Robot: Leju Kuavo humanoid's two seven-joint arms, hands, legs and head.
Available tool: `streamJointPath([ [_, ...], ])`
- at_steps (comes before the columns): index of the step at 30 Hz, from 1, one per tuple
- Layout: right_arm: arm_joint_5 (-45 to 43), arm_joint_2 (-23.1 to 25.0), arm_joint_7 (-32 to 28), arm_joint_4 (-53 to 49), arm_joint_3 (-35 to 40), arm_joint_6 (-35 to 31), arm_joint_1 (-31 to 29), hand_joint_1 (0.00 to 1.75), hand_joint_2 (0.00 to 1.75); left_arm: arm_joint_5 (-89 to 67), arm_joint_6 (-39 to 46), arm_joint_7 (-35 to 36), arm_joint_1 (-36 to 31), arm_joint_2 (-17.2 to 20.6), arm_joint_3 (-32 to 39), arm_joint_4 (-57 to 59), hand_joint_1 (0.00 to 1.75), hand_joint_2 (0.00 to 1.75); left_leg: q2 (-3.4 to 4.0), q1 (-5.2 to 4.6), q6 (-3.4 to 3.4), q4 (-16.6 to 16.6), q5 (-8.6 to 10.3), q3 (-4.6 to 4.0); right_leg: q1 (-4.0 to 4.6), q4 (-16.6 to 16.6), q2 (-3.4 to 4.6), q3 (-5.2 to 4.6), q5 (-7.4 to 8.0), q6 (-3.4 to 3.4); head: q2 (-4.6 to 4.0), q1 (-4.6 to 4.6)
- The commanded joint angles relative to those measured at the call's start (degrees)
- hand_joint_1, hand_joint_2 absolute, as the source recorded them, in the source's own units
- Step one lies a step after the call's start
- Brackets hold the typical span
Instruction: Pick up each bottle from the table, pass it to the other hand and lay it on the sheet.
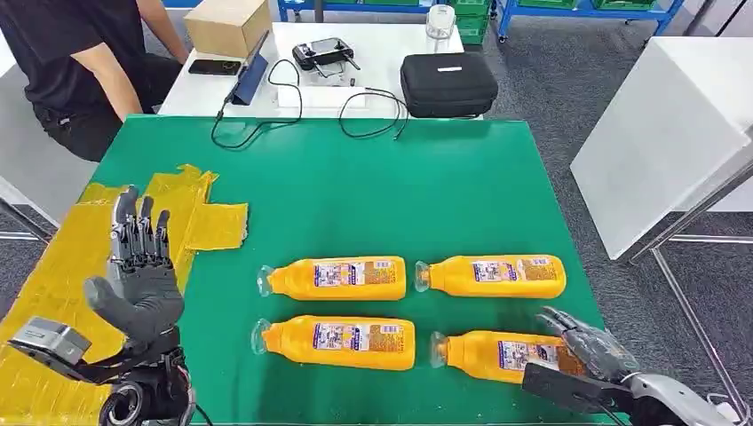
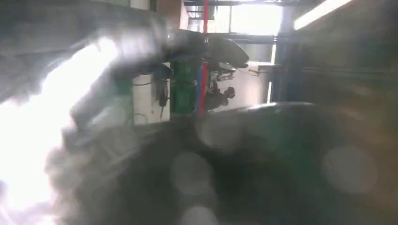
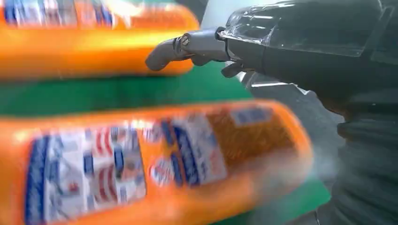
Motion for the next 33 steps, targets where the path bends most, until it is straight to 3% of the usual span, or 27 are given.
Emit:
streamJointPath([
  [1,0.3,1.7,-0.1,9.8,8.0,-0.7,-3.7,0.00,1.75,0.6,0.4,0.2,-2.0,0.8,-1.4,4.7,0.00,0.00,-0.05,0.04,-0.07,-0.1,-0.01,0.15,0.05,-0.2,-0.08,0.19,0.01,-0.08,0.00,0.00],
  [5,0.4,2.8,1.1,15.2,13.6,2.3,-6.0,0.00,1.75,1.7,0.5,0.6,-3.4,1.2,-2.8,5.0,0.00,0.00,0.02,0.03,-0.08,-0.1,-0.03,0.15,0.05,-0.2,-0.02,0.20,0.02,-0.10,0.00,0.00],
  [6,0.0,2.9,1.2,16.5,14.6,2.2,-5.9,0.23,1.75,1.9,0.6,0.7,-3.6,1.3,-3.1,5.2,0.00,0.00,-0.03,0.06,-0.06,-0.1,-0.02,0.11,0.08,-0.1,-0.06,0.20,0.02,-0.06,0.00,0.02],
  [7,0.0,2.7,1.2,17.1,15.2,1.9,-5.5,1.34,1.75,2.0,0.7,0.8,-4.0,1.3,-3.3,5.5,0.00,0.00,-0.09,0.11,-0.07,-0.1,0.01,0.14,0.12,-0.2,-0.12,0.26,0.04,-0.07,0.00,0.00],
  [8,-0.7,1.8,1.7,18.0,17.0,1.4,-5.4,1.43,1.75,2.6,1.1,0.6,-4.2,1.6,-3.8,5.9,0.00,0.00,-0.10,0.10,-0.09,-0.2,0.02,0.19,0.11,-0.3,-0.16,0.29,0.04,-0.09,0.00,0.02],
  [9,-1.4,1.1,2.4,18.4,18.1,0.5,-5.2,1.68,1.75,2.9,1.3,0.6,-4.3,1.7,-4.1,6.2,0.00,0.00,-0.15,0.09,-0.06,-0.1,0.01,0.21,0.11,-0.2,-0.22,0.22,0.00,-0.06,0.00,0.02],
  [10,-1.8,0.5,2.7,18.7,19.4,-0.1,-5.3,1.75,1.75,3.2,1.5,0.4,-4.6,1.8,-4.3,6.4,0.00,0.00,-0.22,0.10,-0.07,-0.1,-0.01,0.35,0.12,-0.2,-0.30,0.09,-0.04,-0.08,0.00,0.00],
  [20,-2.3,1.3,4.9,18.5,20.3,-2.3,-6.1,1.75,1.75,3.8,1.9,0.6,-4.5,2.1,-4.6,5.1,0.00,0.00,0.29,0.14,-0.10,-0.1,-0.07,0.63,0.18,-0.2,0.13,-0.05,0.09,-0.25,0.00,0.04],
  [23,-3.5,2.2,5.9,17.7,18.5,-4.6,-5.3,1.75,1.75,3.8,1.9,0.7,-4.0,2.1,-4.1,5.2,0.00,0.00,0.11,0.14,-0.16,-0.2,0.09,0.48,0.18,-0.3,-0.11,-0.18,0.19,-0.34,0.00,0.04],
  [28,-6.2,5.1,7.0,10.6,11.1,-9.1,-2.2,1.75,1.75,3.8,1.8,0.3,-2.0,1.5,-2.2,2.9,0.00,0.00,0.29,0.15,-0.13,-0.2,-0.01,0.74,0.20,-0.3,0.09,0.05,0.15,-0.30,0.00,0.04],
  [33,-12.1,5.0,3.9,-4.0,-0.2,-13.4,6.4,1.75,1.75,5.0,0.2,-0.9,1.1,0.4,0.9,1.0,0.00,0.00,0.27,0.05,-0.06,0.0,-0.10,0.68,0.12,0.0,0.16,0.02,0.03,-0.23,0.00,0.04],
])
